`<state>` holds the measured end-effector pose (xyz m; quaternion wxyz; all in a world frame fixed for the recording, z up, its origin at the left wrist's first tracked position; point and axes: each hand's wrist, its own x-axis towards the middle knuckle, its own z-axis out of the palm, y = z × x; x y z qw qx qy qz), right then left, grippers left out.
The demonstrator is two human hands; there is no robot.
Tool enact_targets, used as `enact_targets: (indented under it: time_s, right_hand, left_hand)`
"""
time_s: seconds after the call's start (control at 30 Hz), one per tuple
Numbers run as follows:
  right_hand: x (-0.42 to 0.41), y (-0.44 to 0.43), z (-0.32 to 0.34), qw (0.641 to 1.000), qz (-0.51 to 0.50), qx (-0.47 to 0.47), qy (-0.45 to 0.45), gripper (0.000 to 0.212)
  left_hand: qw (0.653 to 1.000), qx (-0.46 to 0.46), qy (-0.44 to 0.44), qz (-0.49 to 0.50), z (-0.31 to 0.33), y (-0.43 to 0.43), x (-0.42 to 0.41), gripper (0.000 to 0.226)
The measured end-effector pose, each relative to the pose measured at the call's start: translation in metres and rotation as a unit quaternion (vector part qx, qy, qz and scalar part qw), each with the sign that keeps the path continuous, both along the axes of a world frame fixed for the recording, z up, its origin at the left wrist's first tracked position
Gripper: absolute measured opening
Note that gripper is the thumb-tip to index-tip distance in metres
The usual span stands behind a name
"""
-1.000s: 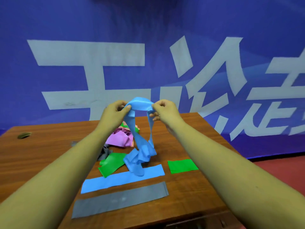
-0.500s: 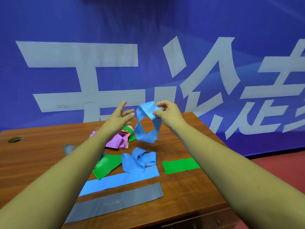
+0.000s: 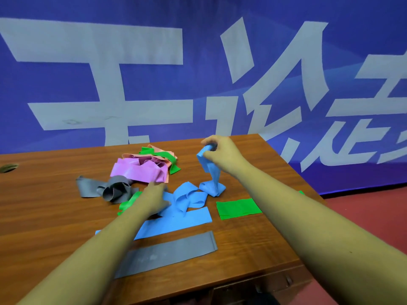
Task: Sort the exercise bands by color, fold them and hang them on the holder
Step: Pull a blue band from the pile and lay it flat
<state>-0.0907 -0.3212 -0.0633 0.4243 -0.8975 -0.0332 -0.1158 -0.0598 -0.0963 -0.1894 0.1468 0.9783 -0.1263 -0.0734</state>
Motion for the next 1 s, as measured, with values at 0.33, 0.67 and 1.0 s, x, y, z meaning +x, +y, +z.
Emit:
enact_targets:
  time_s: [0.33, 0.67, 1.0]
  right_hand:
    - [0.011, 0.001, -0.007, 0.998, -0.048, -0.022, -0.039, 0.031]
    - [0.0, 0.009, 0.025, 0.996, -0.029, -0.016, -0.082, 0.016]
    - [-0.018, 0.028, 0.084, 0.973, -0.014, 0.138, -0.187, 0.007]
  left_hand:
    - [0.952, -0.259, -0.125, 0.109, 0.048, -0.01, 0.033, 0.021]
    - [0.887, -0.46, -0.04, -0.01, 0.089, -0.038, -0.004, 0.02]
    - [0.862, -0.502, -0.007, -0.07, 0.132, -0.051, -0.03, 0.025]
